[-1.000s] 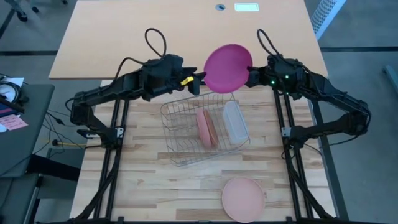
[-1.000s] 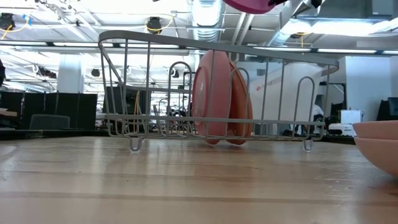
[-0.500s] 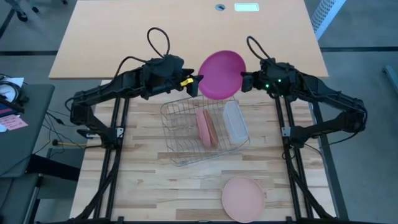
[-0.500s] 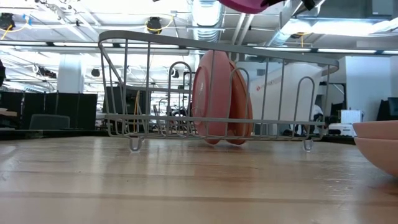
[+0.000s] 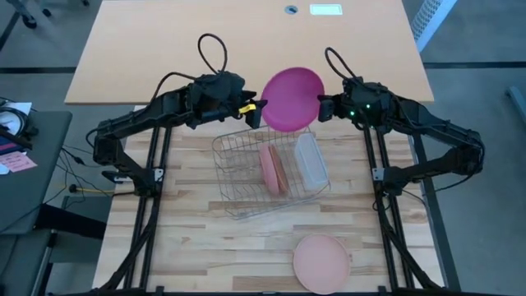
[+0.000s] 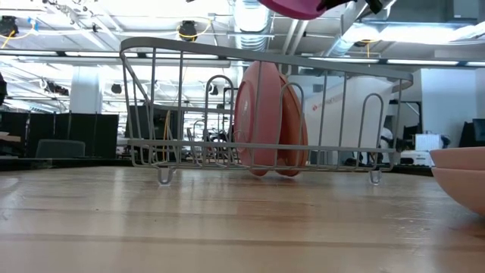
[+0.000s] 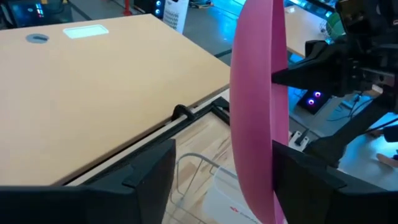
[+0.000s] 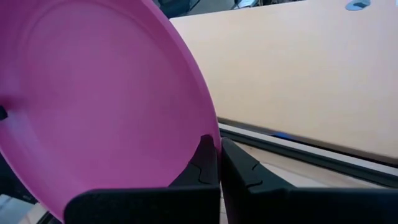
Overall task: Sort dishes
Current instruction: Put the pink plate in the dish rack
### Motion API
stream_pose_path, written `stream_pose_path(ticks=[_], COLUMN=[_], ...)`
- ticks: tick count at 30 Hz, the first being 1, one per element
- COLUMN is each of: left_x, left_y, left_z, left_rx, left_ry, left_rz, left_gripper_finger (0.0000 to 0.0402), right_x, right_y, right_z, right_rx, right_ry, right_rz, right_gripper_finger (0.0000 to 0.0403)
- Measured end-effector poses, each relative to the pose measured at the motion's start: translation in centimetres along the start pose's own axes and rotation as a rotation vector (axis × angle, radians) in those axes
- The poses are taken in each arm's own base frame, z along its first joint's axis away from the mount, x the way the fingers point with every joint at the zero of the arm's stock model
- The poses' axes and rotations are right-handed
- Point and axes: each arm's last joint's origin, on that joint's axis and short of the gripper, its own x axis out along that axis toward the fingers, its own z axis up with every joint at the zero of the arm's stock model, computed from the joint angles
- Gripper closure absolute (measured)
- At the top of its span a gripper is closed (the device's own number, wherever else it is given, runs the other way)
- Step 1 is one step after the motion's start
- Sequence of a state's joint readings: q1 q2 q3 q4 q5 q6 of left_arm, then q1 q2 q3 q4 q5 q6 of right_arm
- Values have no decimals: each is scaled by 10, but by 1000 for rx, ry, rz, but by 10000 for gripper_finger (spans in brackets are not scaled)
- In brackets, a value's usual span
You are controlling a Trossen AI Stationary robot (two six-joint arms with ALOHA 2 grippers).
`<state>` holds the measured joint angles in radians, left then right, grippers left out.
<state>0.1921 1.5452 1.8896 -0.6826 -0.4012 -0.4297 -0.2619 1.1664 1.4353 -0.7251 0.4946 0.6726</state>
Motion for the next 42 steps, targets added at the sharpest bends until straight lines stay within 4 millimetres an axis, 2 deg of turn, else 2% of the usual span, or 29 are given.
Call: stream_pose_path(ticks=[14,21,26,33,36,39,42], left_x=[5,6,17,28,27,25,24], left_y=[-1,3,10,5,2,0,-1], left_z=[-3,-3,-7,-11,-12,-12,-13], left_rx=[-20,-13,-13,-96,-102,-100,-84], left_ry=[10,-12,30,46,38,7,-1], left_rz=[9,94,126,74,82,123,149], left_gripper_finger=[315,383,387,340,333,350,384], right_x=[14,16,17,17,16,16,16], right_y=[5,6,5,5,6,6,5], right_z=[-5,-6,-7,-7,-8,-8,-8], right_rx=[10,8,4,-24,-27,-28,-31], right_ry=[24,28,33,31,35,39,46], right_rz=[-22,-23,-26,-32,-28,-27,-31], right_gripper_finger=[403,403,403,401,400,400,400])
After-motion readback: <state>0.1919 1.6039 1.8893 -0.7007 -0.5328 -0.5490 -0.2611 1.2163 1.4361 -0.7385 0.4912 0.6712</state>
